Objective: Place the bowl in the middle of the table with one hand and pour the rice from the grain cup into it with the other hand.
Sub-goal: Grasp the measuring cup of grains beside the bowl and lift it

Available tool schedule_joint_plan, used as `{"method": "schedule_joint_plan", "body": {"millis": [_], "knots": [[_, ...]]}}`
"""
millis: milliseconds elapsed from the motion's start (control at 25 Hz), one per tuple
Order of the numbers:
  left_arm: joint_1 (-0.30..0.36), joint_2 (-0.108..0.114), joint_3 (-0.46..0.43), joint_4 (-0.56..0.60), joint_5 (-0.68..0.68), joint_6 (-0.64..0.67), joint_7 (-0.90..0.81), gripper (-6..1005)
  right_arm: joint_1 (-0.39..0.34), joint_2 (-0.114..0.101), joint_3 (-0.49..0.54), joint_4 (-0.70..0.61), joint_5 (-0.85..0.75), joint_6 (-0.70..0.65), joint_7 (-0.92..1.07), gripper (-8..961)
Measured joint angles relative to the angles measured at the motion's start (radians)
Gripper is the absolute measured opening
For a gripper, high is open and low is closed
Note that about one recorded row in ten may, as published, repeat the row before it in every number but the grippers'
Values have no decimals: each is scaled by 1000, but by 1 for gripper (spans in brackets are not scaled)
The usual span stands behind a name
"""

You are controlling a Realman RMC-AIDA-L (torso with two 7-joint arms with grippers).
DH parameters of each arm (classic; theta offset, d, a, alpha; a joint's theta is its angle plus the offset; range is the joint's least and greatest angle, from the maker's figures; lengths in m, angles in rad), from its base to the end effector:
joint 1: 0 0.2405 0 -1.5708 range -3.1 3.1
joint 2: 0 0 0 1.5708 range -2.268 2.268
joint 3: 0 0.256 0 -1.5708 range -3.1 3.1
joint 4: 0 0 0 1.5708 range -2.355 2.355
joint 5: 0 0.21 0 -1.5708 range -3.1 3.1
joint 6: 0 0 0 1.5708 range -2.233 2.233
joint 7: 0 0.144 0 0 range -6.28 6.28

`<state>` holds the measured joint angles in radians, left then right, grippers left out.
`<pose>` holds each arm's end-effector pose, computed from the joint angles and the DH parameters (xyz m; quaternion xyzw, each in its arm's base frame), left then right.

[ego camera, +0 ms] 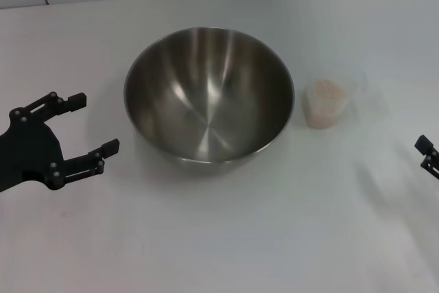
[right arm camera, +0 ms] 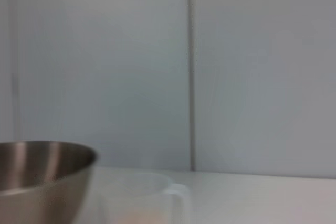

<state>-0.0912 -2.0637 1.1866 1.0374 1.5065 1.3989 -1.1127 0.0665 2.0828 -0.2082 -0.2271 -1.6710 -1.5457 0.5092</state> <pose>-0.2747 0.2708 0.0192 -0.9355 -0.0661 -0.2411 0.2496 0.3986 0.1740 0.0148 -0.7610 0.2474 0.2818 0.5294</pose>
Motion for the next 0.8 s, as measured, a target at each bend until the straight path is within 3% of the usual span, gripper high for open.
{"method": "schedule_joint_plan", "body": {"millis": [240,800], "knots": [[-3,-1,4,3,0,1,-1,859,113,2,98,98,3,133,-120,839],[-9,-1,9,16,0,-1,-25,860,245,2,103,143,10,303,-123,838]]}}
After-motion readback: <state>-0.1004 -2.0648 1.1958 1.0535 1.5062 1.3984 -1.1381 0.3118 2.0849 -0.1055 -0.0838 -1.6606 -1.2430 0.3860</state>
